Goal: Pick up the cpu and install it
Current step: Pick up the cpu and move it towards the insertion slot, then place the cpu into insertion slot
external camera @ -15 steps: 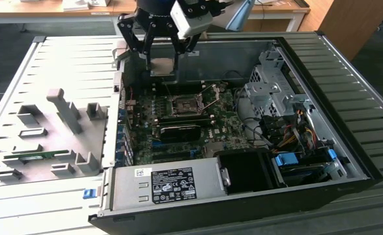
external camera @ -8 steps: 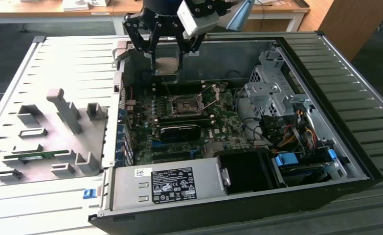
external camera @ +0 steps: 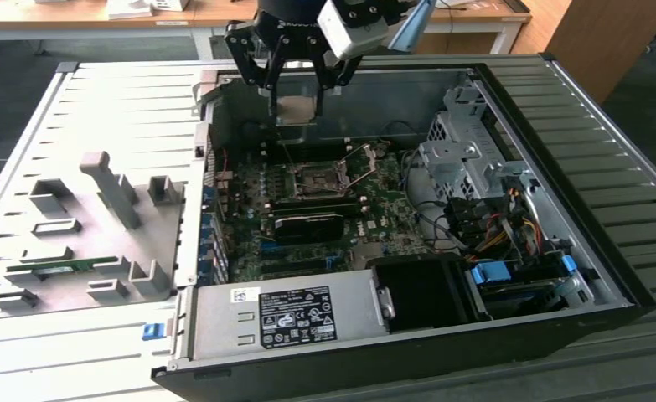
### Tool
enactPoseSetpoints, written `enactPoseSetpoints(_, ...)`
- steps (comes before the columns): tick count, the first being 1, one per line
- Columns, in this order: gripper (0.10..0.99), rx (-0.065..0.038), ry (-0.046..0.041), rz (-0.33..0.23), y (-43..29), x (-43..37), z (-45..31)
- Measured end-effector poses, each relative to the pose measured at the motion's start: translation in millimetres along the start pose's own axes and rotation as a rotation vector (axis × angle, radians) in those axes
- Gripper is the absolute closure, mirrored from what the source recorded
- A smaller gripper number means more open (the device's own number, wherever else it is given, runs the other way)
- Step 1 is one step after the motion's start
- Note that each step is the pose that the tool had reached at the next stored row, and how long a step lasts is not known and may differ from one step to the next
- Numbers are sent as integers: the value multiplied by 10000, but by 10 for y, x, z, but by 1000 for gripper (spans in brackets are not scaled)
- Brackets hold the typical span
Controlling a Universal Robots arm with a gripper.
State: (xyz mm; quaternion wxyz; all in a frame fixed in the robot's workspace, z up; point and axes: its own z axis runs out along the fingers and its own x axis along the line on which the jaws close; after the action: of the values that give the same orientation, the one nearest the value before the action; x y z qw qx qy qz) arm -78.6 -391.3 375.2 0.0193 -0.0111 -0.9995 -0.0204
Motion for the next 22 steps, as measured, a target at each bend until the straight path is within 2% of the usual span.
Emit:
enactPoseSetpoints(14,549,-44,-32,22,31,-153,10)
enactPoseSetpoints(19,549,-40,-36,100,32,-174,10)
enactPoseSetpoints(22,549,-46,-47,355,32,-175,11)
